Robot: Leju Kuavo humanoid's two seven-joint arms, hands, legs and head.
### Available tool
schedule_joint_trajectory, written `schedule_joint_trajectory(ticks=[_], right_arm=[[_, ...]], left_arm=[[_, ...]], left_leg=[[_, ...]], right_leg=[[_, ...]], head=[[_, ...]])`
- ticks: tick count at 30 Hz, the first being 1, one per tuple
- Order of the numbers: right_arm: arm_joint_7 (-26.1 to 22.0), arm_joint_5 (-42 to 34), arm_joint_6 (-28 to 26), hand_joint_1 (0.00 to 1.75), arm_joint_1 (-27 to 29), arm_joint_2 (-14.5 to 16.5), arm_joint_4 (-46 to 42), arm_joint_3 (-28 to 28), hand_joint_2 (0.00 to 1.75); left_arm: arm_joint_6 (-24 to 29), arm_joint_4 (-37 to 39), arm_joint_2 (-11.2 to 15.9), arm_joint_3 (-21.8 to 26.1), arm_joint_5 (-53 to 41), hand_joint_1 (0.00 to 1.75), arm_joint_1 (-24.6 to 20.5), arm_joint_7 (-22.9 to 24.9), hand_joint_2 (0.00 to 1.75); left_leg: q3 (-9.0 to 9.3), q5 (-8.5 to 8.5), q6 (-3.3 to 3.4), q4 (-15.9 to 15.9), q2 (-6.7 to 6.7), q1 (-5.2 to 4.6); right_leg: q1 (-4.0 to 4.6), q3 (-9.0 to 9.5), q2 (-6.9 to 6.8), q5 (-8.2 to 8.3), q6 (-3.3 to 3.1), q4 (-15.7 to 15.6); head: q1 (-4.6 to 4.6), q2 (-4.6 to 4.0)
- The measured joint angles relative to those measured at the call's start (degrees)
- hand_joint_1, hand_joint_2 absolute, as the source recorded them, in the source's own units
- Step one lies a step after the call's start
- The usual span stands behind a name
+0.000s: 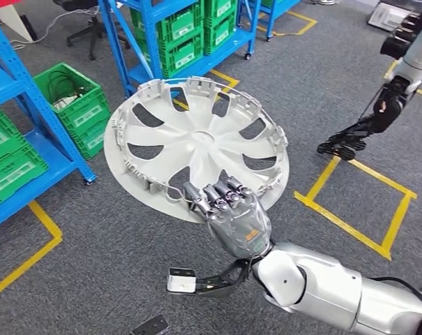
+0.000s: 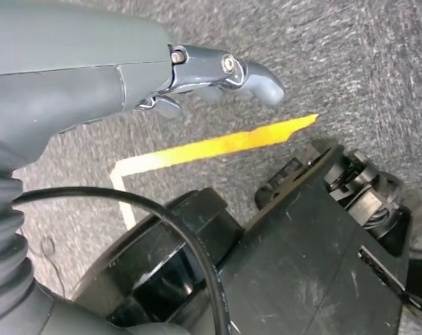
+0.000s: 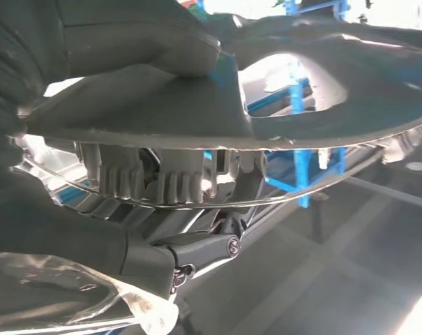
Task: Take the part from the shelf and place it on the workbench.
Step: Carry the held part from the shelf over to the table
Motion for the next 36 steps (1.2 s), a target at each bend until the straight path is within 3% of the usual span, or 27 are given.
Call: schedule_joint_trajectory(ticks=[2, 3, 5, 7, 8, 10, 11, 13, 15, 16, 17, 18, 19, 21, 23, 24, 25, 26, 28, 30, 32, 33, 34, 36], right_arm=[[0.01, 0.03, 0.00, 1.75, 0.10, 0.00, 0.03, 0.03, 1.75], [0.01, 0.02, 0.00, 1.75, 0.14, 0.00, 0.05, 0.03, 1.75], [0.01, -0.01, 0.00, 1.75, 0.14, 0.00, 0.06, 0.01, 1.75], [0.00, -0.03, 0.00, 1.75, 0.04, 0.05, 0.08, -0.04, 1.75], [-0.01, -0.03, 0.00, 1.75, -0.02, 0.10, 0.14, -0.06, 1.75], [0.00, -0.03, 0.00, 1.75, -0.11, 0.18, 0.33, -0.07, 1.75], [-0.01, -0.03, 0.00, 1.75, -0.14, 0.22, 0.43, -0.08, 1.75], [-0.01, -0.04, 0.00, 1.75, -0.27, 0.37, 0.55, -0.07, 1.75], [-0.01, -0.01, 0.00, 1.75, -0.35, 0.55, 0.63, 0.01, 1.75], [-0.01, 0.01, 0.01, 1.75, -0.35, 0.61, 0.69, 0.04, 1.75], [-0.01, 0.02, 0.01, 1.75, -0.34, 0.63, 0.77, 0.08, 1.75], [0.00, 0.02, 0.02, 1.75, -0.34, 0.63, 0.85, 0.10, 1.75], [-0.01, 0.00, 0.02, 1.75, -0.33, 0.63, 0.93, 0.13, 1.75], [-0.01, -0.02, 0.02, 1.75, -0.37, 0.63, 1.01, 0.19, 1.75], [-0.01, -0.01, 0.02, 1.75, -0.45, 0.72, 1.07, 0.19, 1.75], [-0.01, 0.00, 0.02, 1.75, -0.48, 0.76, 1.12, 0.18, 1.75], [-0.01, 0.00, 0.02, 1.75, -0.46, 0.80, 1.16, 0.15, 1.75], [0.00, -0.02, 0.02, 1.75, -0.43, 0.79, 1.20, 0.13, 1.75], [0.01, -0.05, 0.02, 1.75, -0.45, 0.79, 1.25, 0.07, 1.75], [0.01, -0.03, 0.02, 1.75, -0.46, 0.79, 1.26, -0.01, 1.75], [0.01, 0.00, 0.02, 1.75, -0.39, 0.78, 1.30, -0.01, 1.75], [0.01, 0.00, 0.03, 1.75, -0.36, 0.77, 1.34, 0.00, 1.75], [0.01, -0.01, 0.03, 1.75, -0.35, 0.77, 1.38, 0.00, 1.75], [0.01, -0.03, 0.04, 1.75, -0.37, 0.78, 1.42, -0.05, 1.75]], left_arm=[[0.00, 0.00, 0.10, 0.01, 0.01, 0.00, 0.03, 0.00, 1.75], [0.00, 0.00, 0.13, 0.01, 0.00, 0.00, 0.03, 0.00, 1.75], [0.00, 0.00, 0.13, 0.01, -0.01, 0.00, 0.03, 0.00, 1.75], [0.00, 0.00, 0.15, 0.01, -0.08, 0.00, 0.10, 0.00, 1.75], [0.00, 0.00, 0.16, 0.01, -0.15, 0.00, 0.16, -0.02, 1.75], [0.00, -0.01, 0.15, 0.01, -0.34, 0.00, 0.19, -0.05, 1.75], [0.01, -0.01, 0.13, 0.01, -0.43, 0.00, 0.15, -0.09, 1.75], [0.02, -0.02, 0.16, 0.01, -0.68, 0.00, 0.12, -0.18, 1.75], [0.05, -0.02, 0.28, 0.04, -0.87, 0.00, 0.14, -0.38, 1.75], [0.06, -0.02, 0.33, 0.07, -0.90, 0.00, 0.07, -0.47, 1.75], [0.07, -0.02, 0.37, 0.10, -0.93, 0.00, -0.05, -0.55, 1.75], [0.08, -0.02, 0.39, 0.12, -0.96, 0.00, -0.16, -0.56, 1.75], [0.09, -0.02, 0.40, 0.13, -1.00, 0.00, -0.19, -0.57, 1.75], [0.18, -0.01, 0.42, 0.14, -1.09, 0.00, -0.06, -0.57, 1.75], [0.26, -0.01, 0.41, 0.15, -1.16, 0.00, 0.07, -0.61, 1.75], [0.28, -0.01, 0.38, 0.16, -1.19, 0.00, 0.05, -0.67, 1.75], [0.31, -0.02, 0.35, 0.17, -1.20, 0.00, -0.01, -0.75, 1.75], [0.34, -0.02, 0.33, 0.19, -1.21, 0.00, -0.09, -0.86, 1.75], [0.46, -0.02, 0.33, 0.20, -1.31, 0.00, -0.16, -1.00, 1.75], [0.53, -0.01, 0.40, 0.21, -1.39, 0.00, -0.04, -1.06, 1.75], [0.53, 0.00, 0.51, 0.22, -1.39, 0.00, 0.05, -1.07, 1.75], [0.53, 0.00, 0.55, 0.23, -1.39, 0.00, 0.05, -1.07, 1.75], [0.53, -0.01, 0.55, 0.24, -1.40, 0.00, 0.05, -1.10, 1.75], [0.52, -0.02, 0.50, 0.25, -1.40, 0.00, 0.12, -1.44, 1.75]], left_leg=[[0.19, -0.27, 0.15, 0.00, 1.61, -0.20], [0.36, -0.43, 0.14, 0.00, 2.32, -0.27], [0.87, -0.81, 0.02, -0.04, 3.55, -0.35], [1.25, -1.16, -0.38, -0.12, 4.58, -0.54], [1.43, -1.28, -0.62, -0.22, 5.12, -0.60], [1.90, -1.51, -1.20, -0.49, 6.20, -0.58], [2.15, -1.86, -1.48, -0.31, 5.95, -0.50], [1.06, -3.88, -1.87, 2.90, 3.69, -0.38], [-2.46, -6.96, -1.99, 10.06, 1.30, -0.34], [-4.26, -7.93, -2.07, 13.34, 0.90, -0.36], [-5.31, -7.84, -2.15, 14.98, 0.77, -0.35], [-5.39, -6.56, -2.22, 14.50, 0.69, -0.33], [-4.52, -4.38, -2.28, 11.95, 0.49, -0.24], [-1.85, -0.53, -2.47, 4.93, -1.88, 0.18], [-0.57, 0.06, -2.29, 1.34, -4.28, 0.44], [-0.49, -0.23, -2.03, 0.98, -4.55, 0.38], [-0.49, -0.25, -1.65, 0.81, -3.94, 0.32], [-0.40, -0.12, -1.30, 0.54, -3.26, 0.32], [-0.13, 0.12, -0.61, 0.10, -1.77, 0.39], [0.07, 0.05, -0.19, -0.06, -0.29, 0.25], [0.16, -0.15, -0.03, -0.07, 1.25, 0.12], [0.24, -0.26, -0.03, -0.07, 1.98, 0.09], [0.39, -0.39, -0.08, -0.07, 2.65, 0.07], [0.83, -0.72, -0.37, -0.09, 3.81, -0.04]], right_leg=[[-0.23, -2.13, -0.52, -0.52, 0.09, 3.71], [-0.26, -1.57, -0.70, 0.66, 0.02, 2.43], [0.02, 2.33, -2.23, 4.05, -0.41, -4.88], [0.81, 5.82, -4.28, 5.48, -1.10, -10.71], [1.17, 6.50, -4.68, 5.36, -1.42, -11.74], [1.35, 6.93, -3.50, 5.43, -2.00, -12.17], [1.23, 7.29, -2.86, 5.54, -2.23, -12.58], [0.85, 8.12, -1.75, 5.72, -2.82, -13.37], [0.76, 8.41, -0.63, 5.67, -3.22, -13.50], [0.75, 8.49, 0.06, 5.61, -3.30, -13.45], [0.73, 8.58, 0.77, 5.53, -3.33, -13.37], [0.66, 8.65, 1.57, 5.43, -3.28, -13.22], [0.54, 8.71, 2.43, 5.29, -3.13, -12.96], [0.34, 8.40, 4.09, 4.88, -2.57, -12.10], [0.16, 7.52, 5.48, 4.80, -1.88, -11.45], [0.05, 7.10, 6.14, 4.94, -1.51, -11.38], [-0.14, 6.83, 6.78, 5.14, -1.18, -11.50], [-0.18, 6.49, 6.60, 5.09, -0.90, -11.39], [-0.05, 4.83, 4.01, 3.61, -0.42, -8.76], [-0.03, 1.33, 0.64, 0.60, -0.02, -2.08], [-0.24, -1.77, -0.40, -0.95, 0.22, 3.59], [-0.32, -1.94, -0.61, -0.35, 0.24, 3.70], [-0.36, -0.78, -0.90, 1.20, 0.19, 1.38], [-0.02, 3.61, -3.07, 4.37, -0.14, -6.55]], head=[[0.01, -0.01], [-0.02, -0.01], [-0.01, -0.01], [-0.01, 0.00], [-0.04, 0.00], [-0.11, 0.00], [-0.14, -0.01], [-0.30, 0.00], [-0.50, 0.00], [-0.57, 0.00], [-0.57, -0.01], [-0.56, -0.01], [-0.57, -0.01], [-0.58, -0.01], [-0.58, 0.00], [-0.56, 0.00], [-0.53, 0.00], [-0.49, 0.00], [-0.18, -0.01], [0.10, -0.01], [0.10, -0.01], [0.10, -0.01], [0.10, -0.01], [0.11, -0.02]])
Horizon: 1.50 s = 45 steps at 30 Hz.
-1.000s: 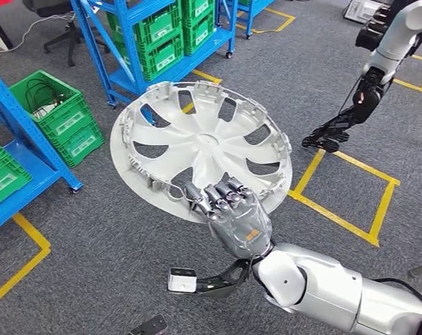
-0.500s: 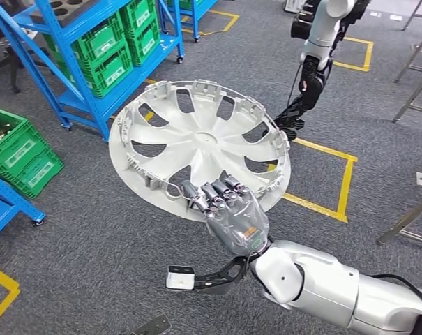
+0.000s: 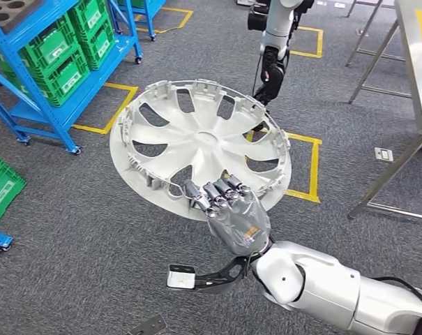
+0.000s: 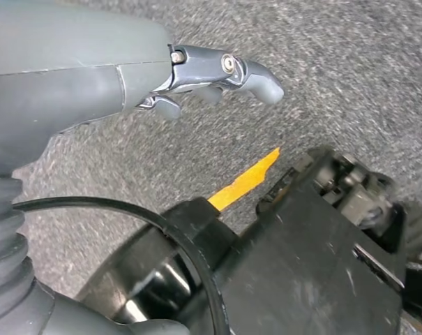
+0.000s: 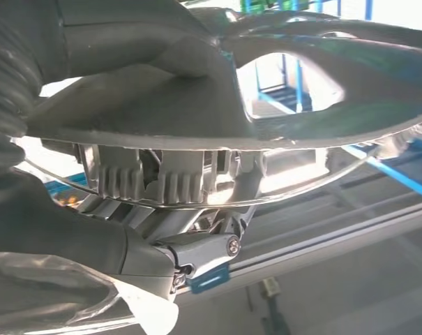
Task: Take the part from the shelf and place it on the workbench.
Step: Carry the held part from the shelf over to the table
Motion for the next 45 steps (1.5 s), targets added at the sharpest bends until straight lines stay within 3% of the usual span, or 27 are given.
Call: schedule_joint_trajectory(ticks=[2, 3, 5, 7, 9, 11, 12, 13, 15, 17, 21, 30, 45], right_arm=[[0.00, 0.00, 0.01, 1.75, -0.07, 0.00, -0.01, -0.11, 1.75], [0.00, 0.00, 0.02, 1.75, -0.10, -0.03, -0.01, -0.16, 1.75], [0.00, 0.00, 0.05, 1.75, -0.12, -0.07, -0.02, -0.21, 1.75], [0.00, -0.02, 0.09, 1.75, -0.21, -0.08, -0.05, -0.30, 1.75], [0.00, 0.00, 0.11, 1.75, -0.25, -0.07, -0.07, -0.36, 1.75], [0.00, 0.03, 0.11, 1.75, -0.19, -0.06, -0.05, -0.34, 1.75], [0.00, 0.03, 0.11, 1.75, -0.16, -0.06, -0.03, -0.32, 1.75], [0.00, 0.02, 0.11, 1.75, -0.15, -0.05, -0.02, -0.30, 1.75], [0.00, 0.01, 0.11, 1.75, -0.16, -0.04, -0.01, -0.26, 1.75], [0.00, 0.01, 0.09, 1.75, -0.32, -0.04, -0.02, -0.24, 1.75], [0.00, -0.01, 0.03, 1.75, -0.92, -0.06, -0.03, 0.08, 1.75], [0.00, 0.02, 0.00, 1.75, -2.64, -0.04, -0.01, 1.47, 1.75], [0.00, 0.01, 0.00, 1.75, -2.89, 0.00, 0.07, 2.39, 1.75]], left_arm=[[0.00, 0.01, -0.02, 0.00, 0.01, 0.00, 0.16, -0.59, 1.75], [0.02, 0.01, -0.03, 0.00, 0.01, 0.00, 0.24, -0.85, 1.75], [0.16, -0.01, -0.10, 0.00, -0.02, 0.00, 0.25, -1.21, 1.75], [0.42, -0.02, -0.17, 0.00, -0.10, 0.00, 0.19, -1.51, 1.75], [0.60, -0.03, -0.20, 0.01, -0.13, 0.00, 0.31, -1.66, 1.75], [0.63, -0.03, -0.19, 0.08, -0.07, 0.00, 0.29, -1.77, 1.75], [0.64, -0.03, -0.16, 0.13, -0.07, 0.00, 0.23, -1.81, 1.75], [0.67, -0.03, -0.14, 0.16, -0.10, 0.00, 0.14, -1.83, 1.75], [0.72, -0.03, -0.09, 0.17, -0.24, 0.00, 0.15, -1.84, 1.75], [0.74, -0.03, -0.08, 0.17, -0.38, 0.00, 0.17, -2.02, 1.75], [0.69, -0.03, -0.14, 0.20, -0.68, 0.00, 0.19, -2.45, 1.75], [0.77, -0.03, -0.14, 0.39, -1.40, 0.00, -0.14, -0.54, 1.75], [0.79, -0.03, -0.10, 0.40, -1.77, 0.00, -0.28, 0.33, 1.75]], left_leg=[[0.37, -0.34, -0.53, -0.03, 0.99, -0.21], [0.58, -0.46, -0.84, -0.13, 1.54, -0.27], [1.14, -0.78, -1.48, -0.25, 2.34, -0.16], [0.65, -2.22, -1.92, 1.75, 0.57, -0.01], [-2.41, -5.37, -2.01, 8.23, -2.14, -0.02], [-6.01, -7.40, -1.98, 14.84, -2.95, -0.14], [-6.72, -6.83, -1.92, 15.70, -3.03, -0.20], [-6.36, -5.15, -1.81, 14.25, -3.06, -0.24], [-3.66, -0.76, -1.49, 7.20, -3.24, -0.30], [-1.51, 1.27, -1.09, 1.37, -3.56, -0.35], [-1.16, 1.47, -0.83, -0.23, -4.00, -0.53], [-1.10, 1.49, -0.38, -0.23, -4.25, -0.57], [-0.98, 1.51, -0.39, -0.42, -4.25, -0.48]], right_leg=[[0.54, 2.89, -1.77, 0.94, -0.59, -4.77], [0.80, 3.22, -1.75, 0.67, -0.88, -5.19], [0.71, 3.52, -0.29, 0.92, -1.48, -5.51], [0.38, 4.01, 0.94, 1.12, -2.09, -5.99], [0.25, 4.35, 2.11, 1.08, -2.60, -6.15], [0.34, 4.52, 3.45, 0.96, -2.86, -6.12], [0.38, 4.62, 4.08, 0.92, -2.90, -6.11], [0.39, 4.75, 4.67, 0.89, -2.89, -6.07], [0.41, 4.98, 5.60, 0.73, -2.71, -5.90], [0.55, 4.75, 6.23, 0.52, -2.25, -5.57], [0.60, 4.52, 6.05, 0.50, -2.63, -5.68], [0.59, 5.06, 5.75, 0.76, -1.74, -6.44], [0.64, 5.03, 5.75, 0.77, -1.69, -6.43]], head=[[-0.05, 0.00], [-0.06, 0.00], [-0.09, -0.01], [-0.24, -0.01], [-0.46, 0.00], [-0.53, 0.00], [-0.54, 0.00], [-0.55, 0.00], [-0.57, 0.02], [-0.55, 0.01], [-0.55, 0.00], [-0.55, 0.00], [-0.56, 0.00]])
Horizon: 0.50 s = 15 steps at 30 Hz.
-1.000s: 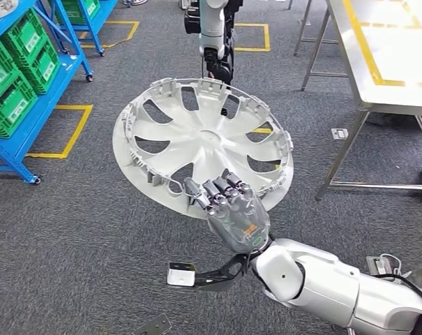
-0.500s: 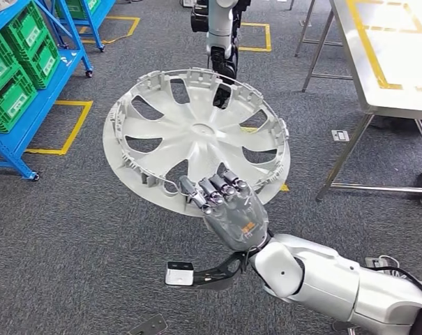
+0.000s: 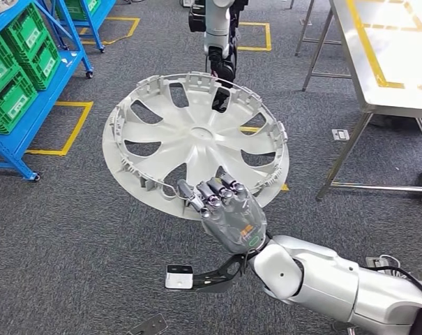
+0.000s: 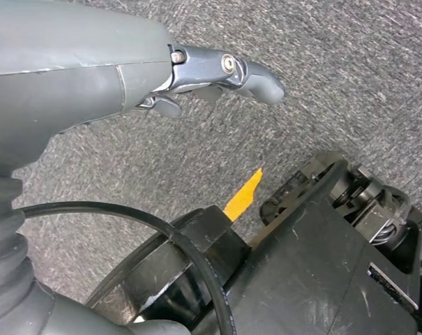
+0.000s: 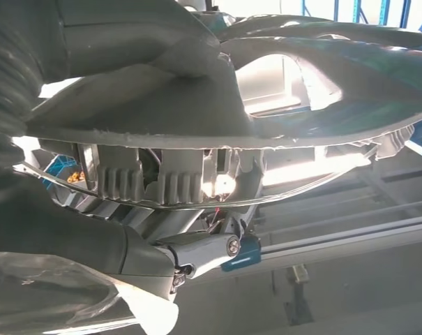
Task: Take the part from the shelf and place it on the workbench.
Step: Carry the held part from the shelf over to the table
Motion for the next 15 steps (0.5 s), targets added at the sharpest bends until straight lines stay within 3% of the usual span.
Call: schedule_joint_trajectory(ticks=[4, 9, 11, 13, 14, 15], right_arm=[[0.00, 0.00, 0.00, 1.75, -0.42, 0.10, 0.10, 0.58, 1.75], [0.00, -0.01, -0.01, 1.75, -0.56, 0.26, 0.22, 0.96, 1.75], [0.00, -0.02, -0.02, 1.75, -0.69, 0.27, 0.26, 1.01, 1.75], [0.00, -0.01, -0.02, 1.75, -0.67, 0.27, 0.33, 1.17, 1.75], [0.00, 0.00, -0.02, 1.75, -0.60, 0.27, 0.39, 1.29, 1.75], [0.00, -0.01, -0.02, 1.75, -0.55, 0.27, 0.45, 1.39, 1.75]], left_arm=[[-0.01, 0.00, 0.08, 0.02, -0.25, 0.00, -0.14, 1.01, 1.75], [-0.02, 0.00, 0.17, 0.03, -0.29, 0.00, -0.19, 1.29, 1.75], [-0.04, 0.00, 0.12, 0.03, -0.30, 0.00, -0.17, 1.30, 1.75], [-0.11, 0.01, 0.15, 0.03, -0.31, 0.00, -0.08, 1.30, 1.75], [-0.15, 0.01, 0.17, 0.03, -0.31, 0.00, -0.03, 1.30, 1.75], [-0.17, 0.01, 0.20, 0.03, -0.31, 0.00, -0.01, 1.30, 1.75]], left_leg=[[0.06, -0.03, 0.22, 0.01, -0.01, -0.14], [0.40, 0.83, 1.06, -1.08, 0.28, 0.02], [0.61, 1.39, 1.37, -1.84, 0.64, 0.39], [0.54, 1.50, 1.45, -1.96, 0.94, 0.55], [0.51, 1.49, 1.34, -1.95, 1.08, 0.65], [0.49, 1.47, 1.15, -1.94, 1.18, 0.81]], right_leg=[[-0.10, 0.02, 0.01, 0.07, 0.25, -0.09], [-0.21, -0.67, -0.47, -0.45, 1.03, 0.61], [-0.36, -3.12, -1.83, -3.30, 1.51, 5.35], [-0.88, -6.65, -2.76, -6.51, 2.11, 12.87], [-1.22, -7.73, -2.95, -6.99, 2.39, 15.15], [-1.56, -7.83, -3.08, -6.46, 2.70, 15.38]], head=[[-0.01, -0.01], [0.06, 0.00], [0.22, -0.01], [0.29, -0.01], [0.31, -0.01], [0.30, -0.01]])
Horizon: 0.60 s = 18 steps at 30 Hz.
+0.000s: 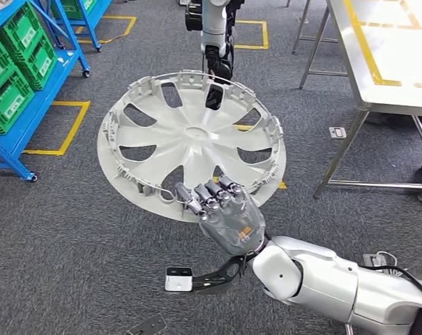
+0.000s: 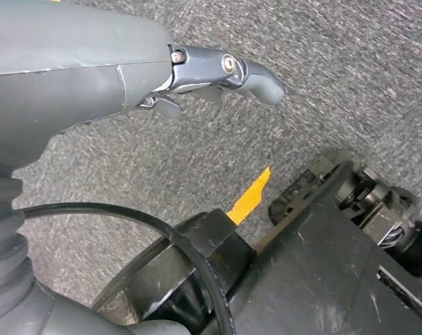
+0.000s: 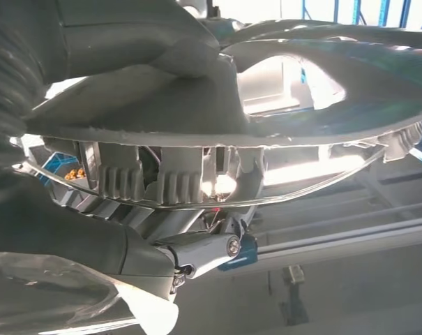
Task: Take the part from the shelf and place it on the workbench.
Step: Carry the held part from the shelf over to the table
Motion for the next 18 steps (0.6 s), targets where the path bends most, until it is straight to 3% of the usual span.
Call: schedule_joint_trajectory(ticks=[1, 3, 4, 5, 9, 11, 13, 14, 15, 16, 18], right_arm=[[0.00, -0.01, 0.00, 1.75, 0.02, 0.00, 0.04, 0.07, 1.75], [0.00, -0.02, 0.00, 1.75, -0.01, 0.01, 0.08, 0.09, 1.75], [0.00, -0.01, 0.00, 1.75, -0.03, 0.05, 0.09, 0.08, 1.75], [0.00, 0.00, 0.00, 1.75, -0.04, 0.11, 0.10, 0.06, 1.75], [0.00, -0.01, 0.00, 1.75, -0.06, 0.25, 0.14, 0.02, 1.75], [0.00, -0.02, 0.00, 1.75, -0.07, 0.28, 0.14, -0.01, 1.75], [0.00, -0.02, 0.00, 1.75, -0.05, 0.28, 0.16, 0.01, 1.75], [0.00, -0.02, 0.00, 1.75, -0.03, 0.28, 0.19, 0.04, 1.75], [0.00, -0.02, 0.00, 1.75, -0.01, 0.28, 0.22, 0.08, 1.75], [0.00, -0.02, 0.00, 1.75, 0.01, 0.28, 0.26, 0.10, 1.75], [0.00, -0.02, 0.00, 1.75, 0.01, 0.29, 0.28, 0.08, 1.75]], left_arm=[[-0.01, 0.00, 0.02, 0.00, 0.00, 0.00, -0.02, 0.00, 1.75], [0.01, -0.01, 0.10, 0.02, -0.01, 0.00, -0.12, 0.00, 1.75], [0.01, -0.01, 0.17, 0.03, -0.02, 0.00, -0.15, 0.00, 1.75], [0.02, -0.01, 0.23, 0.05, -0.03, 0.00, -0.15, 0.00, 1.75], [0.02, -0.01, 0.29, 0.09, -0.06, 0.00, -0.21, 0.01, 1.75], [0.02, -0.01, 0.28, 0.11, -0.07, 0.00, -0.26, 0.00, 1.75], [0.02, -0.01, 0.30, 0.17, -0.03, 0.00, -0.43, 0.00, 1.75], [0.02, -0.01, 0.30, 0.20, -0.01, 0.00, -0.52, 0.00, 1.75], [0.01, -0.01, 0.28, 0.21, 0.00, 0.00, -0.60, 0.00, 1.75], [0.01, -0.01, 0.27, 0.22, -0.02, 0.00, -0.59, 0.00, 1.75], [-0.01, -0.01, 0.27, 0.22, -0.07, 0.00, -0.41, 0.03, 1.75]], left_leg=[[0.01, -0.04, -0.31, 0.03, 0.04, 0.22], [-0.02, -0.21, -1.25, 0.26, 0.03, 0.55], [-0.08, -0.28, -1.82, 0.41, 0.01, 0.57], [-0.15, -0.28, -2.33, 0.53, -0.01, 0.53], [-0.40, -0.68, -3.60, 1.02, 0.03, 0.80], [-2.25, -3.75, -3.55, 5.59, -0.01, 0.69], [-5.47, -7.66, -3.24, 13.63, -0.04, 0.24], [-6.53, -8.66, -3.03, 16.57, -0.05, 0.01], [-6.69, -8.61, -2.73, 17.53, -0.05, -0.21], [-5.79, -7.54, -2.35, 16.20, -0.05, -0.41], [-1.95, -4.29, -1.39, 8.94, -0.11, -0.82]], right_leg=[[-0.35, 1.21, -0.17, 1.56, 0.35, -2.32], [-0.89, 5.58, -0.66, 4.84, 1.13, -10.34], [-0.99, 7.33, -0.70, 5.70, 1.08, -13.43], [-0.95, 8.27, -0.66, 5.90, 0.81, -15.01], [-0.57, 8.11, -0.19, 6.06, -1.50, -15.01], [-0.45, 8.02, -0.22, 6.34, -2.48, -15.16], [-0.01, 7.82, -0.23, 6.47, -3.03, -15.15], [0.24, 7.73, -0.22, 6.54, -3.20, -15.15], [0.48, 7.66, -0.17, 6.61, -3.34, -15.15], [0.69, 7.60, -0.07, 6.69, -3.42, -15.14], [1.01, 7.49, 0.17, 6.87, -3.37, -15.07]], head=[[0.00, 0.00], [0.09, 0.00], [0.09, 0.00], [0.09, 0.00], [-0.07, 0.00], [-0.20, 0.00], [-0.31, 0.00], [-0.34, 0.00], [-0.34, 0.00], [-0.34, 0.00], [-0.33, 0.00]])
